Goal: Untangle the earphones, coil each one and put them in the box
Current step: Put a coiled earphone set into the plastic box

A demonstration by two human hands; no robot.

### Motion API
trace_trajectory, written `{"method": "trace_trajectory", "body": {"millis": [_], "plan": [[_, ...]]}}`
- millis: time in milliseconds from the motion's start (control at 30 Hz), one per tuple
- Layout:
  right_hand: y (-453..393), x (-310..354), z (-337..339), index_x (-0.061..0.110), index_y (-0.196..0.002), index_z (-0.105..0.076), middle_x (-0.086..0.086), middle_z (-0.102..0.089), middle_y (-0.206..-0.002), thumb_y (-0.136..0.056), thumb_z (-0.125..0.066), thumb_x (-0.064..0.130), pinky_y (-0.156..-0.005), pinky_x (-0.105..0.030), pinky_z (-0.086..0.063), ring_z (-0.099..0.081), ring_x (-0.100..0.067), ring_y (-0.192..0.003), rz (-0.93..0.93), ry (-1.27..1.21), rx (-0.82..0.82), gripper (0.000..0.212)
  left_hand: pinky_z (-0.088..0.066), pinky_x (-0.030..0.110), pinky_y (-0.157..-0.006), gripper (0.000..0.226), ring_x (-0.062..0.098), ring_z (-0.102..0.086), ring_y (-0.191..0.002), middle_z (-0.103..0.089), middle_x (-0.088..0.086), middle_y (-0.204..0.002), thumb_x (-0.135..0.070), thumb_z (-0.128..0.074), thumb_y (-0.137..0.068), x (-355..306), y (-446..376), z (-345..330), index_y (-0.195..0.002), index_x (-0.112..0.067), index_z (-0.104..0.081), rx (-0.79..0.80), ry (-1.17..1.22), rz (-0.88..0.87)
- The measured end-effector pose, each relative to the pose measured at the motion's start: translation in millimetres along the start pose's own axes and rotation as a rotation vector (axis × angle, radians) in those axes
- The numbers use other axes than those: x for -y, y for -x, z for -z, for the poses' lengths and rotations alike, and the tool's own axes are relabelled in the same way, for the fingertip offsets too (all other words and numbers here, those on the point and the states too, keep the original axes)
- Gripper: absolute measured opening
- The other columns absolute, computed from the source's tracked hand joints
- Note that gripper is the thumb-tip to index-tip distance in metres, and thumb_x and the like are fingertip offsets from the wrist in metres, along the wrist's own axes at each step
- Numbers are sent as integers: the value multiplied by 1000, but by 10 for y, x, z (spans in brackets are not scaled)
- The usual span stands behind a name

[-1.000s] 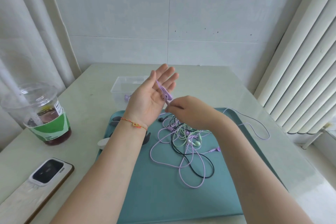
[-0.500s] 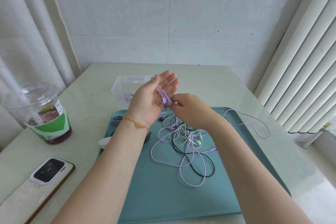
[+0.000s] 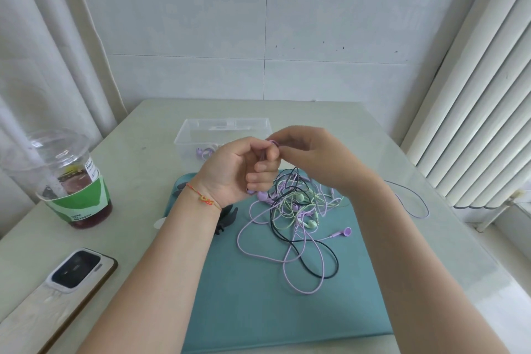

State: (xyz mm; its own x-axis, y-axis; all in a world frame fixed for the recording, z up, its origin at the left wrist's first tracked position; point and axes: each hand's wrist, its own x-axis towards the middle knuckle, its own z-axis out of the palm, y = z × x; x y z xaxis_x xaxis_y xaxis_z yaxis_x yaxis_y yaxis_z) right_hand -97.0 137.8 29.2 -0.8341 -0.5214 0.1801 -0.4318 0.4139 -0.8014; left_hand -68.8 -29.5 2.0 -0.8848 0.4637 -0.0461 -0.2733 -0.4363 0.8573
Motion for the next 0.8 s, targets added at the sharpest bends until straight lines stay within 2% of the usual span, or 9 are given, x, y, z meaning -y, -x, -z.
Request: {"method": "trace_trajectory", "body": {"millis": [67, 100, 200, 300, 400, 467, 567, 700, 800], "plan": [[-5, -8, -35, 22, -96, -73, 3, -75, -87, -92, -62, 18, -79, -32, -55, -69, -12, -81, 18, -53, -35, 12, -23, 20, -37, 36, 9, -31, -35, -36, -2, -52, -21, -35, -87, -13, 11, -2, -60, -11, -57, -16, -10, -26], [-8, -14, -51, 17, -95, -73, -1, -75, -85, -91, -64, 16, -80, -33, -55, -69, -12, -77, 26, -97, -58, 10, -25, 20, -37, 36, 10, -31, -35, -37, -1, -51, -21, -36, -85, -16, 17, -3, -58, -10, -57, -34, -16, -37], [-7, 3, -69, 7, -94, -73, -8, -74, -81, -88, -67, 7, -73, -23, -56, -66, -8, -68, 46, -147, -123, 8, -33, 18, -38, 36, 13, -36, -37, -42, 3, -52, -21, -38, -82, -12, 22, -14, -58, -8, -61, -64, -22, -54], [2, 23, -59, 7, -88, -74, -9, -74, -77, -85, -70, 5, -70, -23, -55, -67, -10, -67, 54, -134, -156, 5, -38, 19, -41, 35, 16, -41, -40, -46, 5, -55, -22, -40, -80, 4, 15, -8, -60, -7, -65, -68, -30, -34], [18, 40, -28, 13, -84, -75, -5, -73, -72, -84, -70, 7, -60, -12, -47, -63, -6, -61, 66, 23, -160, 8, -45, 25, -48, 36, 18, -52, -47, -57, 7, -61, -22, -43, -80, 18, 9, 31, -65, -7, -72, -74, -106, 10], [26, 60, -4, 16, -84, -75, -3, -73, -73, -84, -69, 7, -57, -9, -43, -60, -5, -61, 70, 167, -136, 11, -50, 28, -48, 38, 19, -59, -50, -63, 10, -65, -19, -42, -82, 29, 5, 41, -69, -4, -75, -74, -143, 36], [27, 83, 25, 16, -88, -76, 1, -69, -72, -85, -68, 10, -62, -13, -44, -63, -12, -68, 54, 319, -96, 11, -52, 24, -48, 40, 20, -61, -50, -66, 12, -66, -13, -40, -85, 49, -4, 36, -69, -1, -75, -98, -170, 82], [34, 107, 39, 16, -88, -76, 13, -60, -62, -85, -67, 9, -64, -11, -42, -58, -9, -67, 50, 397, -77, 12, -52, 24, -52, 45, 19, -61, -51, -67, 12, -66, -10, -36, -90, 69, -25, 52, -67, -4, -75, -93, -227, 121], [30, 121, 19, 18, -90, -76, 5, -69, -75, -86, -63, 8, -72, -25, -48, -61, -14, -78, 55, 484, -43, 17, -47, 24, -53, 45, 18, -59, -52, -66, 11, -67, -9, -36, -89, 96, -55, 59, -67, -5, -76, -97, -291, 145]]}}
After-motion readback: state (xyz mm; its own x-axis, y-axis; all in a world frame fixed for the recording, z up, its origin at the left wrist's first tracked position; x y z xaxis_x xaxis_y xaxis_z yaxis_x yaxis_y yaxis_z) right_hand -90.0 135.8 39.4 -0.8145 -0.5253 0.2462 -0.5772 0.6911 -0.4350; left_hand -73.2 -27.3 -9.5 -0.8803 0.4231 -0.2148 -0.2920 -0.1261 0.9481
